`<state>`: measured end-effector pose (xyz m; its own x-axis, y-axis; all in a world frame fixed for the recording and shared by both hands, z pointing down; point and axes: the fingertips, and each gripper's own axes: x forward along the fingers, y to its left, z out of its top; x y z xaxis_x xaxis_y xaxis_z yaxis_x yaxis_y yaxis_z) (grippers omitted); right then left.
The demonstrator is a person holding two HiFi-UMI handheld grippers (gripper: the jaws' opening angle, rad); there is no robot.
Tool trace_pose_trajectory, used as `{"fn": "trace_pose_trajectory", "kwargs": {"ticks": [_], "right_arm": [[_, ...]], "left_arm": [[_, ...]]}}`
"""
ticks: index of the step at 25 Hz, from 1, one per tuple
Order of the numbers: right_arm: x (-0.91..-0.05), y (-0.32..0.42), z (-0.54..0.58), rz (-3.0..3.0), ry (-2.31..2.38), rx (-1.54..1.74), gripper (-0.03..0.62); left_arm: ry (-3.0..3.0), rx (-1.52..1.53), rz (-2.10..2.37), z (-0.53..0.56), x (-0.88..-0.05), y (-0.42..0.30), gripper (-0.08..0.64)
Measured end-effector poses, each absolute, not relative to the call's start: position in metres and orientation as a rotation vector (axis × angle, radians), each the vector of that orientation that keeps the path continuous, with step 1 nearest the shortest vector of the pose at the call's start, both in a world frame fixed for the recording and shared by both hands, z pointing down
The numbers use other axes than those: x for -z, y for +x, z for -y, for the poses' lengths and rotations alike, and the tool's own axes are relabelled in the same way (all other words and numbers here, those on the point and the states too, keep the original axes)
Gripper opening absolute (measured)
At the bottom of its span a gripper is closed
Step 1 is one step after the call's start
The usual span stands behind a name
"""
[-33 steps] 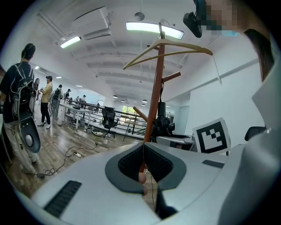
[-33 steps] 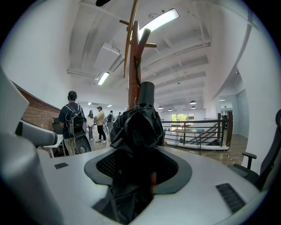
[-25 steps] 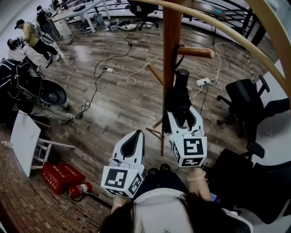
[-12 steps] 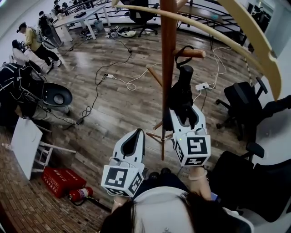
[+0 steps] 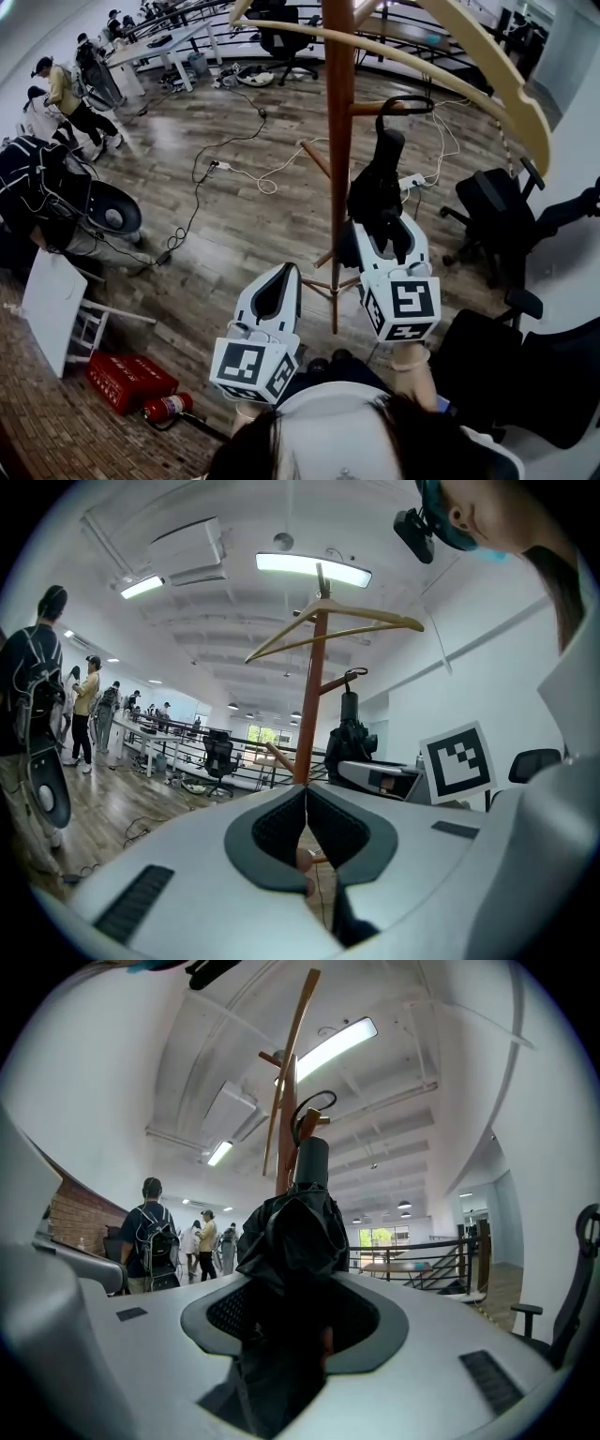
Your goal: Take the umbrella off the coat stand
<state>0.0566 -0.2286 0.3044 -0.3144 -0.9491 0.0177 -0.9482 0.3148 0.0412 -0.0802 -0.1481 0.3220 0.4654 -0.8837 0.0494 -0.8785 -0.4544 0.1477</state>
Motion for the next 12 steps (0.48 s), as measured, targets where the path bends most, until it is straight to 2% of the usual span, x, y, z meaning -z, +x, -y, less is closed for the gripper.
{"fn": "trace_pose_trajectory", "kwargs": {"ticks": [12], "right_arm": [[-0.291,0.068,0.206,2.496,1.862,0.075,0.225]], "left_arm": [[2.610,0.086,1.502,0.133,-0.310,-0.070,0.014]]}}
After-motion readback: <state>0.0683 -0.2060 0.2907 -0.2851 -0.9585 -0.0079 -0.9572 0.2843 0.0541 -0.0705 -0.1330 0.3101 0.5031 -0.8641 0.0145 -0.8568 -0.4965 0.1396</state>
